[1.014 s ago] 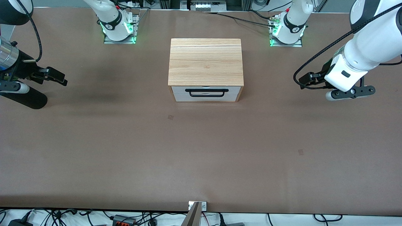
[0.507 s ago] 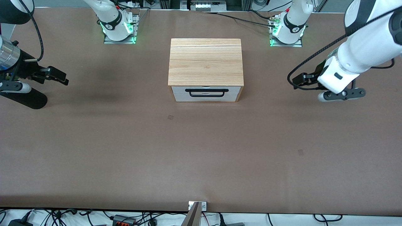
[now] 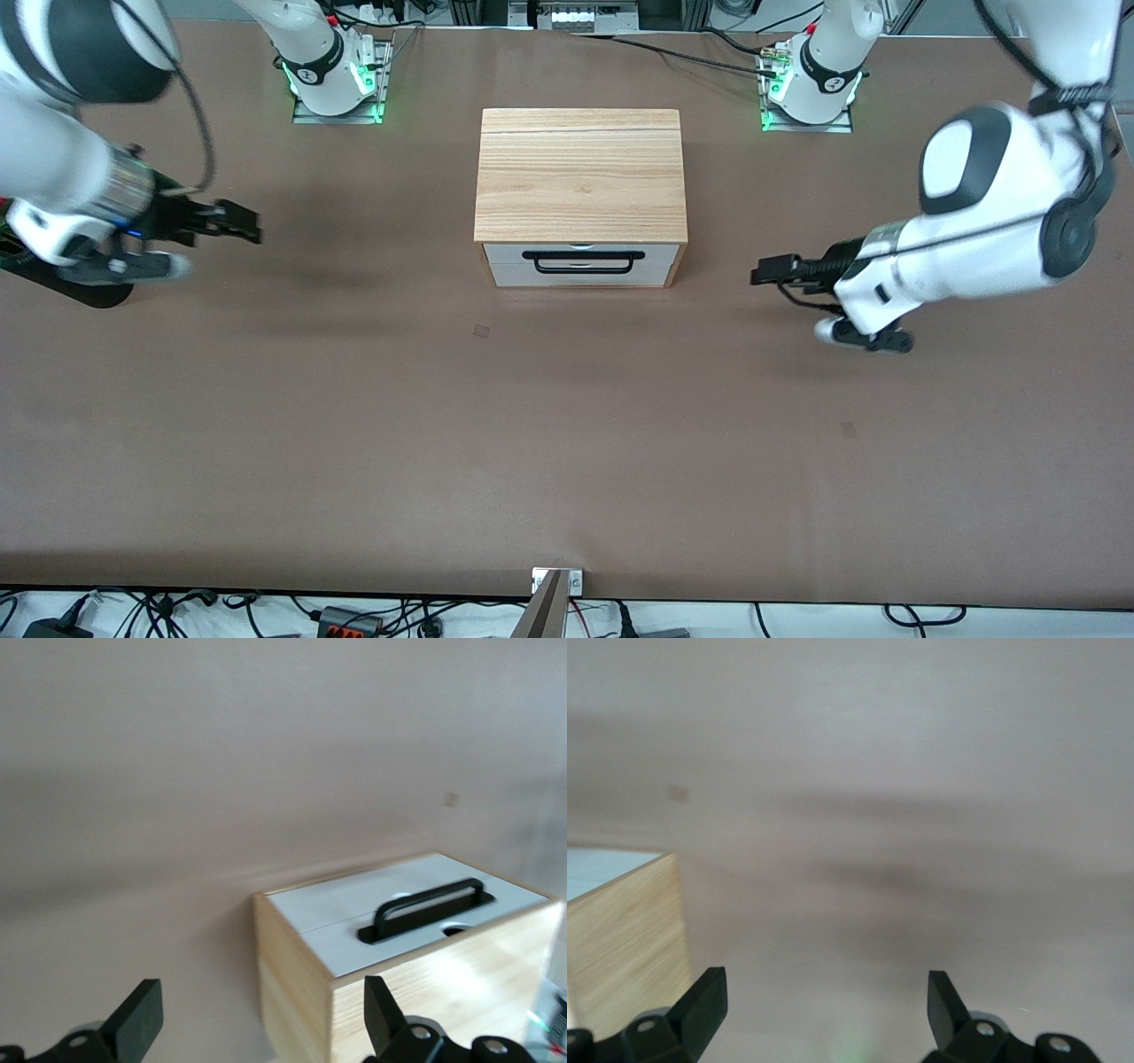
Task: Pull top drawer with both arms simultaneously
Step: 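Move the left gripper and the right gripper toward the drawer handle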
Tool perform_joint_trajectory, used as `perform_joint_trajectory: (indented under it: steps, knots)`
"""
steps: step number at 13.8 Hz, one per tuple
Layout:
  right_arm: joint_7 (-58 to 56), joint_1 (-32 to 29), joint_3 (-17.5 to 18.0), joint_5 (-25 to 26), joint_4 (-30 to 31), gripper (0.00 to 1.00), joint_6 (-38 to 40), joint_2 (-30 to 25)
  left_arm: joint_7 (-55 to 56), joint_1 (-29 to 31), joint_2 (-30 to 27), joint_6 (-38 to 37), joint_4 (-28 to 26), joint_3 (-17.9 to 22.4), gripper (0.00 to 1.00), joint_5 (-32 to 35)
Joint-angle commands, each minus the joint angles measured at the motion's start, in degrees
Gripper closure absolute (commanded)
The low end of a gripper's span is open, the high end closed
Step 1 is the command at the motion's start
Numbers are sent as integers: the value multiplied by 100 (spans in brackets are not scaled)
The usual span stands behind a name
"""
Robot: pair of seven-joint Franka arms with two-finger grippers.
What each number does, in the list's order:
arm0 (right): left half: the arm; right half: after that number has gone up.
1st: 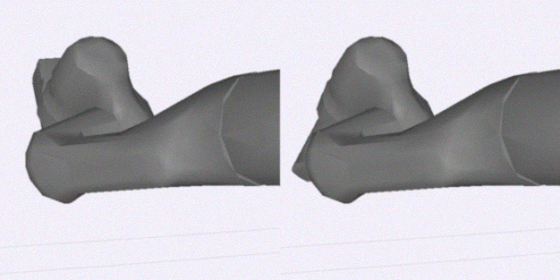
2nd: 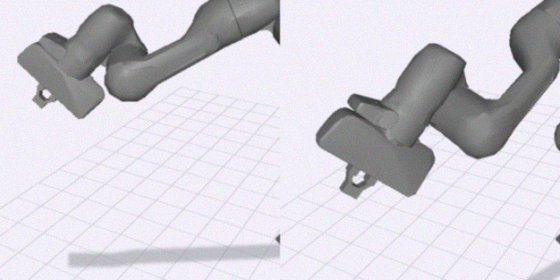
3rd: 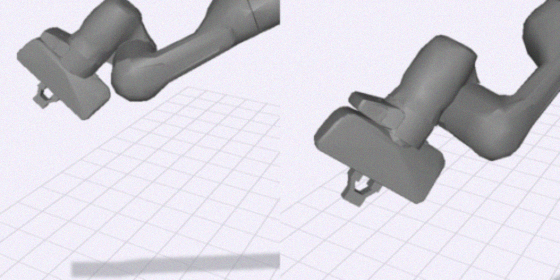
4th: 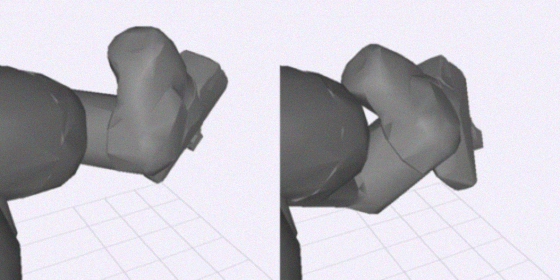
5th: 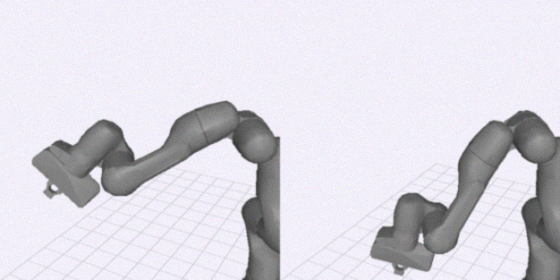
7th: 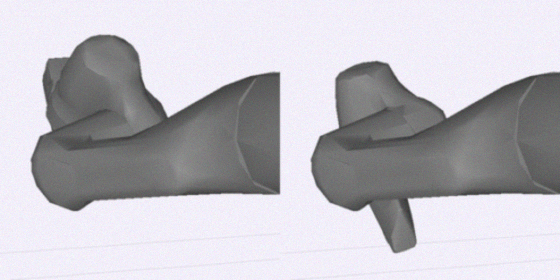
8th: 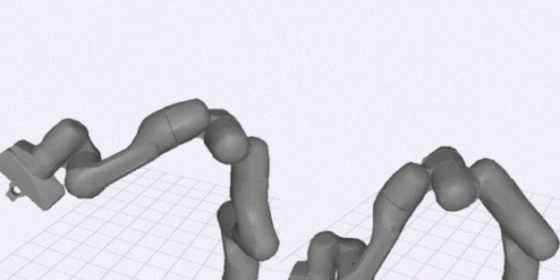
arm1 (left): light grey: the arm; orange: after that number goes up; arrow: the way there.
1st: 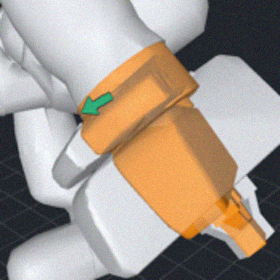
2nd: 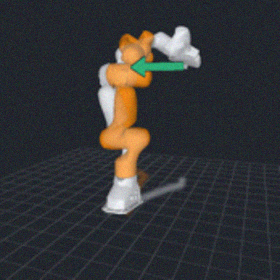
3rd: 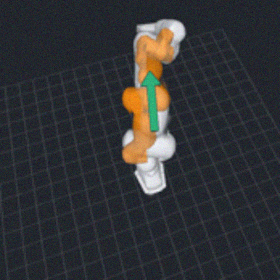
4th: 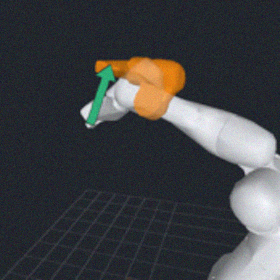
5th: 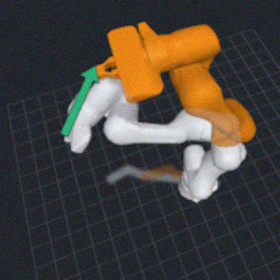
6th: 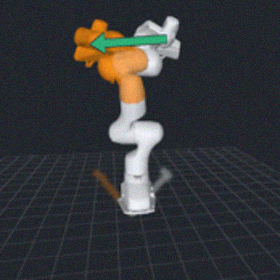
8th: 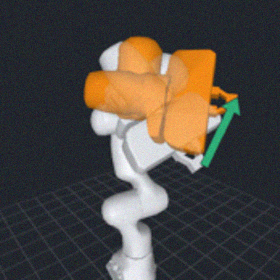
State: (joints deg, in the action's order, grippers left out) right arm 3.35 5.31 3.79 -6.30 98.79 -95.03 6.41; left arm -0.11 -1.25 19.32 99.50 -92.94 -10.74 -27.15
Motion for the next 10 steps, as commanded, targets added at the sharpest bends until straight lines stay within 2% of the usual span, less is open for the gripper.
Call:
perform_joint_trajectory:
  steps: [1, 4, 7, 10]
  knots:
    - [-1, 408, 8, -1042, -561, 0, 64, 746, -890, 73, 457, -89, 154, -33, 0, -929]
    - [-19, 681, 8, -2433, -598, 0, -505, 1379, -1788, 3, 1055, -106, 110, -33, 0, -1888]
    - [-167, 1243, 8, -3549, -519, 0, -1725, 1827, -2493, -15, 1556, -176, 83, -121, 0, -2565]
    - [-816, 1613, 8, -4622, -510, 0, -2448, 2232, -2958, -15, 2048, -343, 66, -375, 0, -3374]
